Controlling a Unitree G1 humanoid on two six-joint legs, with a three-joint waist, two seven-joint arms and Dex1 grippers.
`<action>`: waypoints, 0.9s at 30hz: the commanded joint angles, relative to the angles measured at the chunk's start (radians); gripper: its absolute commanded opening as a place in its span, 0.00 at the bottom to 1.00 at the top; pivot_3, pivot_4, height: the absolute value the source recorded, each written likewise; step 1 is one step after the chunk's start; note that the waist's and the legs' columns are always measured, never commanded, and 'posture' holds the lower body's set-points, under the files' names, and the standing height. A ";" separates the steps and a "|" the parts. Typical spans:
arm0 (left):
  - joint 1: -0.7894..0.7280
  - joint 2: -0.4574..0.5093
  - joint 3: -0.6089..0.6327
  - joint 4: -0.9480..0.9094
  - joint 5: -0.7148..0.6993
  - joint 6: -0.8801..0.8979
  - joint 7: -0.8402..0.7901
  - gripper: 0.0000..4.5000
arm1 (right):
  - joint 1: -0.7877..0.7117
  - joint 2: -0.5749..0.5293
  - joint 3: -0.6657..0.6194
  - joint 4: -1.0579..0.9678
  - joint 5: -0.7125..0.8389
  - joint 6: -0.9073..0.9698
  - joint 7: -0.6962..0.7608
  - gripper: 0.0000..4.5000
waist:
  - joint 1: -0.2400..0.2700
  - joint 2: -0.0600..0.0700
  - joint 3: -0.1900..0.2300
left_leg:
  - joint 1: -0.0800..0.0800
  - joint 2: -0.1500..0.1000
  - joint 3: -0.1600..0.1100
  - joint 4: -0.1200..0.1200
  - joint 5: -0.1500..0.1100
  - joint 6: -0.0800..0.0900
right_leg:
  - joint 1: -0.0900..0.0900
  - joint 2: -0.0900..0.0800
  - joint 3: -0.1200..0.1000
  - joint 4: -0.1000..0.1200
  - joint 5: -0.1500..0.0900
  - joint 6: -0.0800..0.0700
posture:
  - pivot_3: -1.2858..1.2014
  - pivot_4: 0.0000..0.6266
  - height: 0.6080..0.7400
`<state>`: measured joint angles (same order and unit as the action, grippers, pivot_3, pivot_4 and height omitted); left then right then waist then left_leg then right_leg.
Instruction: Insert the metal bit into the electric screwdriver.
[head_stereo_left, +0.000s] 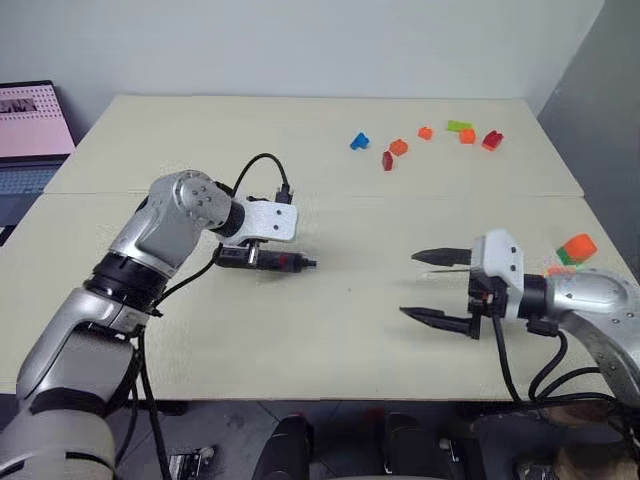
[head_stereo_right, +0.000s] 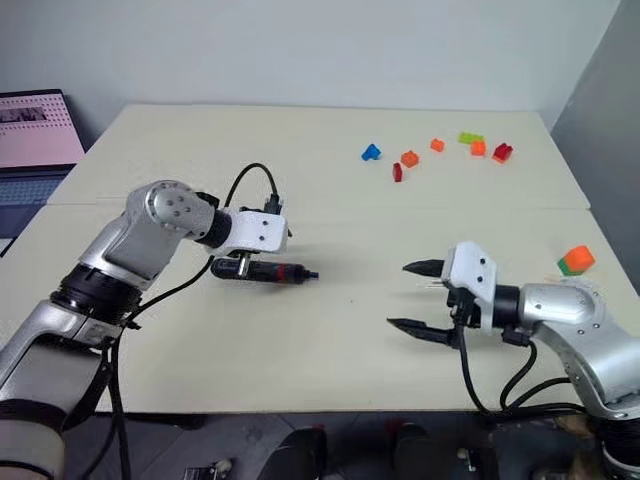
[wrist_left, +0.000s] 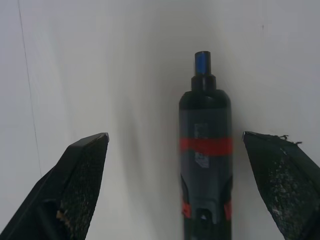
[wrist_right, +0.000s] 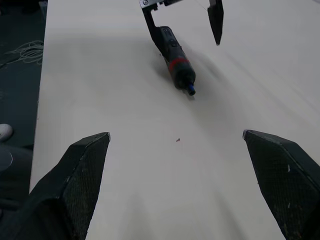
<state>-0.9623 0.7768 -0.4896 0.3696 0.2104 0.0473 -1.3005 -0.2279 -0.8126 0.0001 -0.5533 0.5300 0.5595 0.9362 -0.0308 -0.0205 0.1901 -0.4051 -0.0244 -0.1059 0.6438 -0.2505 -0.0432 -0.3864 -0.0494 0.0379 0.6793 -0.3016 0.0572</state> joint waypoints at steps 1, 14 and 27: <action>-0.038 -0.035 -0.014 0.052 0.042 -0.021 -0.019 1.00 | 0.008 0.012 0.017 -0.059 0.010 0.005 -0.013 1.00 | -0.002 0.000 0.000 | 0.000 0.000 0.000 0.000 0.000 0.000 | 0.000 0.000 0.000 0.000 0.000 0.000 | 0.52 0.24 1.00; -0.053 -0.112 -0.032 0.134 0.110 0.038 -0.083 1.00 | 0.025 0.025 0.051 -0.076 0.005 0.002 -0.033 1.00 | -0.002 0.000 0.000 | 0.001 0.000 -0.001 0.002 0.000 0.000 | 0.000 0.002 0.000 0.002 0.001 0.001 | 0.52 0.24 1.00; -0.049 -0.184 -0.035 0.190 0.133 0.051 -0.085 0.53 | 0.027 0.025 0.053 -0.077 0.006 0.007 -0.032 1.00 | 0.002 0.000 0.000 | 0.004 0.000 -0.001 0.002 0.000 0.000 | 0.004 0.002 0.000 0.002 0.001 0.002 | 0.52 0.24 1.00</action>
<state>-1.0000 0.6052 -0.5244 0.5553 0.3396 0.1000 -1.3863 -0.1980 -0.7833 0.0627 -0.5879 0.5281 0.5665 0.9091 -0.0288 -0.0206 0.1900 -0.4004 -0.0245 -0.1072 0.6463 -0.2504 -0.0428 -0.3817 -0.0472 0.0376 0.6816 -0.3001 0.0597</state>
